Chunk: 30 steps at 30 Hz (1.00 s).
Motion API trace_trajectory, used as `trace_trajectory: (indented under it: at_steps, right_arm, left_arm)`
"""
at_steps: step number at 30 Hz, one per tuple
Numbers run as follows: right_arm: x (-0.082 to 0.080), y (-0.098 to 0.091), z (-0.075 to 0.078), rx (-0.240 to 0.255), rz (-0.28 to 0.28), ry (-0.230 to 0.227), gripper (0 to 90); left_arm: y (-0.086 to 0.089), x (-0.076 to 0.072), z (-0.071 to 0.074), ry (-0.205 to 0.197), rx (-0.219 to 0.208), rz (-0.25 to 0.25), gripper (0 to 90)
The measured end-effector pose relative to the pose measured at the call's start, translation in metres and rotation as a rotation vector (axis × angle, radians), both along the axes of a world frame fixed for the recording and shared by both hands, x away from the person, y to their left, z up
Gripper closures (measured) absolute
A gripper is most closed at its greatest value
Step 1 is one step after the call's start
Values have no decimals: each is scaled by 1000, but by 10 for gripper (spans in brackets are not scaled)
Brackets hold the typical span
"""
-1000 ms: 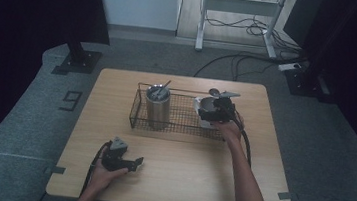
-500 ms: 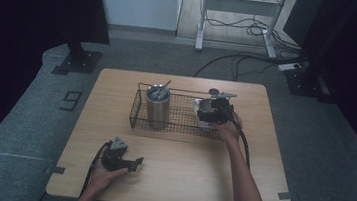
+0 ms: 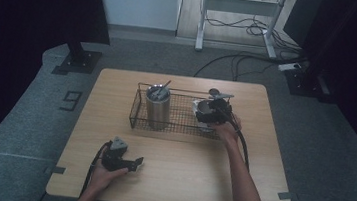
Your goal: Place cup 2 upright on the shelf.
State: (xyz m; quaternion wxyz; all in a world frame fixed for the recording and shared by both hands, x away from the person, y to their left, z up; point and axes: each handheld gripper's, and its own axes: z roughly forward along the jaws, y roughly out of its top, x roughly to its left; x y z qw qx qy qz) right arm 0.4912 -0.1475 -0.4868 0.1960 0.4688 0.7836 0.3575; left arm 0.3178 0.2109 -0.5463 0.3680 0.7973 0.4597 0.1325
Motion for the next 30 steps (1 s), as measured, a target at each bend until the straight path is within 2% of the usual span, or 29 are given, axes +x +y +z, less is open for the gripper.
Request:
trace_trajectory:
  at_steps: [6,11,15,21,24,30]
  right_arm:
    - [0,1,0,-14,8,15,65]
    - [2,0,0,-4,6,26,65]
    - [1,1,1,-32,28,37,63]
    - [0,0,3,-58,17,70,60]
    - [-1,-2,4,-100,18,74,56]
    - [-2,-2,4,-104,17,71,47]
  left_arm:
    - [0,0,0,-1,3,0,148]
    - [0,0,0,0,4,-2,148]
    - [-1,0,0,-1,2,-1,148]
    - [-3,0,0,-2,6,-10,149]
    - [-2,0,0,0,-2,-11,149]
    - [-2,0,0,0,-2,-10,149]
